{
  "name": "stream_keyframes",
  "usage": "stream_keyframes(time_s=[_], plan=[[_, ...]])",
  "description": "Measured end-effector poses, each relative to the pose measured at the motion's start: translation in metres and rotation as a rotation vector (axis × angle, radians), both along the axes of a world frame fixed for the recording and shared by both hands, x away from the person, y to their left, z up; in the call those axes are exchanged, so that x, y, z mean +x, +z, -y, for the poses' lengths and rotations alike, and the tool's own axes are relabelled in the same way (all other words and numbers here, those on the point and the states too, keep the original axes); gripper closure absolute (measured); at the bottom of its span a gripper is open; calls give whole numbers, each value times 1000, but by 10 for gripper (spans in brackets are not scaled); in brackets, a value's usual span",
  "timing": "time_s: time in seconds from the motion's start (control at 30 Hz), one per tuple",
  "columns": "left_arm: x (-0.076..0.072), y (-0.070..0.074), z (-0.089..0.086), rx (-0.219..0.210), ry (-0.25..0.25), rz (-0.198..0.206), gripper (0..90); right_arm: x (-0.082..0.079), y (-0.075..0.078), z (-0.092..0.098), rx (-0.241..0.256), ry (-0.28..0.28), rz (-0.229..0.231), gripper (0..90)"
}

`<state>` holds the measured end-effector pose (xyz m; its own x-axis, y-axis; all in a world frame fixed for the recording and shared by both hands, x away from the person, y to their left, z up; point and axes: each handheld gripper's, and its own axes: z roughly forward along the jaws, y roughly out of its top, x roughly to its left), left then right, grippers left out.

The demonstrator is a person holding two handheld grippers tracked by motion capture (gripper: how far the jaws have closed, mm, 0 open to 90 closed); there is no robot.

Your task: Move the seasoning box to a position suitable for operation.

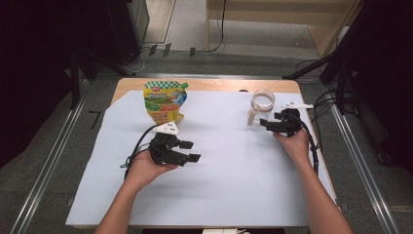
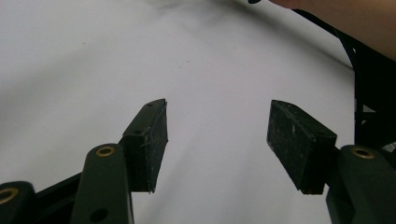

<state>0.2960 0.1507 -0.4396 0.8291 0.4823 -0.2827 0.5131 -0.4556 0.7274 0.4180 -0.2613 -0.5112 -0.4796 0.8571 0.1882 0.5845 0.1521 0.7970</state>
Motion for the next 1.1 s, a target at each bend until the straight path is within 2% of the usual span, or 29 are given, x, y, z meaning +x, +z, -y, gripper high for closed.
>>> stream_keyframes(time_s=[0.03, 0.13, 0.27, 0.4, 0.53, 0.73, 0.83, 0.9, 0.97, 1.0, 1.1], plan=[[0, 0, 0, 0, 0, 0, 389, 3, 0, -2, -3, 2, 12, 215], [0, -1, 0, -1, 7, -3, 389, 10, -2, -10, -16, 19, 4, 195], [1, -2, 0, 7, 7, -5, 388, 16, -3, -17, -25, 8, 25, 141], [-1, -3, 1, 13, 6, -12, 387, 20, -3, -20, -1, 1, 33, 115], [-3, -5, -2, 5, 15, -28, 381, 23, -3, -24, -5, -16, 55, 101], [-7, -5, -10, -3, 38, -18, 381, 28, -4, -29, 11, -36, 80, 86], [-9, -6, -11, 10, 42, -17, 378, 29, -6, -30, 38, -46, 72, 78], [-9, -6, -11, 12, 43, -15, 377, 29, -6, -30, 39, -46, 75, 80], [-10, -6, -12, 19, 45, -13, 377, 29, -6, -30, 25, -43, 83, 89], [-11, -5, -14, 18, 51, -11, 376, 28, -4, -32, -7, -41, 111, 105], [-11, -5, -16, 11, 58, -8, 377, 26, -2, -34, -35, -44, 133, 115]])
